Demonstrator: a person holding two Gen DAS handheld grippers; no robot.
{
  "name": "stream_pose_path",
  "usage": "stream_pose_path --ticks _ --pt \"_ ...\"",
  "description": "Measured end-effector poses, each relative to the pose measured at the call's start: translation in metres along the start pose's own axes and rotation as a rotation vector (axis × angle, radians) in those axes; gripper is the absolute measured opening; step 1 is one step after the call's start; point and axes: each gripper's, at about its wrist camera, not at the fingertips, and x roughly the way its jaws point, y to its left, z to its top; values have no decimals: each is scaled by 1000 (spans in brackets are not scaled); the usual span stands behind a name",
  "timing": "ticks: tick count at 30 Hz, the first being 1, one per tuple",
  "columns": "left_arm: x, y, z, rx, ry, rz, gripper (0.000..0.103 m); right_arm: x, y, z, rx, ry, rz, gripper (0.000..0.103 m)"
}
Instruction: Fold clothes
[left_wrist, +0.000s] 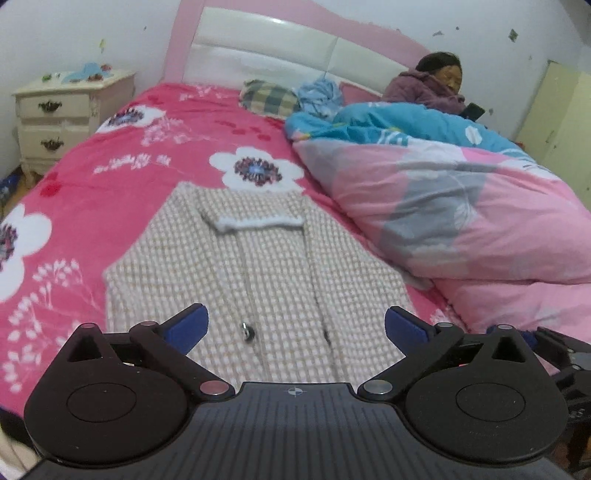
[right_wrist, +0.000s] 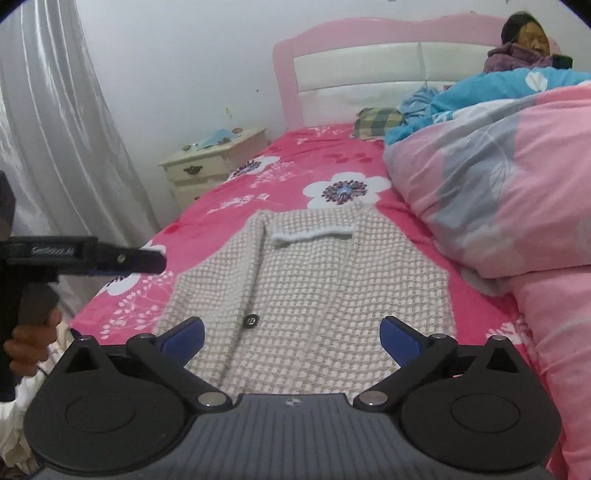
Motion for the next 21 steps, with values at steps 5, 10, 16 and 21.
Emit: stream_pose_path --ticks 5,10,16,21 --pt "-1 0 -8 -24 11 -16 103 -21 -10 15 115 -89 -80 103" --pt "12 5 -3 -116 66 24 103 -26 -13 19 242 -68 -17 103" --pt "24 -6 -5 -84 86 68 103 -24 1 6 151 -8 -14 103" --pt "41 -14 -5 -51 93 55 103 -18 -14 0 172 16 24 103"
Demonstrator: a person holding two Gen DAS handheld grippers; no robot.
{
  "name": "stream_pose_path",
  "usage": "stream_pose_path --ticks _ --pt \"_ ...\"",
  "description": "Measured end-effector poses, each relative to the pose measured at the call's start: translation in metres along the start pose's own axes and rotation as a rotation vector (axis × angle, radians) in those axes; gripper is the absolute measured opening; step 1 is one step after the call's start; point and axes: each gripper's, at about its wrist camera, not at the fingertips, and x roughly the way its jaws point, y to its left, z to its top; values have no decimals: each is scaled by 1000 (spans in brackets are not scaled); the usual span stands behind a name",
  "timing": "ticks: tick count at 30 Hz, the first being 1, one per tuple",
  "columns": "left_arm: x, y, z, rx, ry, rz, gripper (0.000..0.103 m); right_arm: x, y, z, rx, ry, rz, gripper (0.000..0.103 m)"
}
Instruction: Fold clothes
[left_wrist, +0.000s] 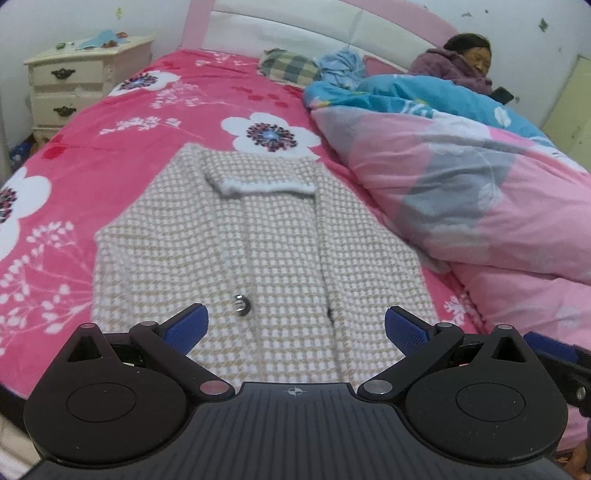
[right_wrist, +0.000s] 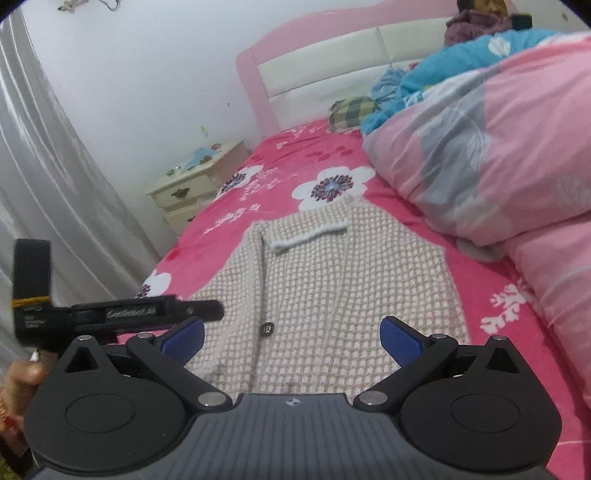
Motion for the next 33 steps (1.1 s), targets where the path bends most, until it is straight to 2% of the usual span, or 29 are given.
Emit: stream_pose_path --ticks 2,4,8,11,12,15,18,20,22,26,30,33 --pt "15 1 9 28 40 -25 103 7 -5 -4 -46 6 -30 103" --pt "31 2 21 71 64 -40 103 21 -7 -5 -151 22 -77 103" --pt "63 10 44 223 3 36 103 55 4 7 -442 -22 -68 103" --pt "96 25 63 281 -29 102 103 90 22 18 -703 -91 -76 103" --pt "107 34 70 258 -30 101 103 106 25 23 -739 -111 -65 103" --pt "137 60 90 148 -30 62 100 150 31 36 -786 -147 -38 103" --pt "163 81 102 67 -32 29 91 200 35 39 -896 -151 -87 101" --pt "175 86 106 68 -21 -7 75 230 32 38 -964 -136 -113 99" --pt "184 86 109 125 -25 -46 72 255 27 37 -1012 -113 -128 95" --pt "202 78 112 277 7 -27 59 296 18 38 -1069 -75 -137 88" --pt "221 78 116 314 57 17 55 325 14 39 -1103 -56 -132 84" --pt "231 79 114 331 57 63 45 346 12 41 -1093 -38 -136 78"
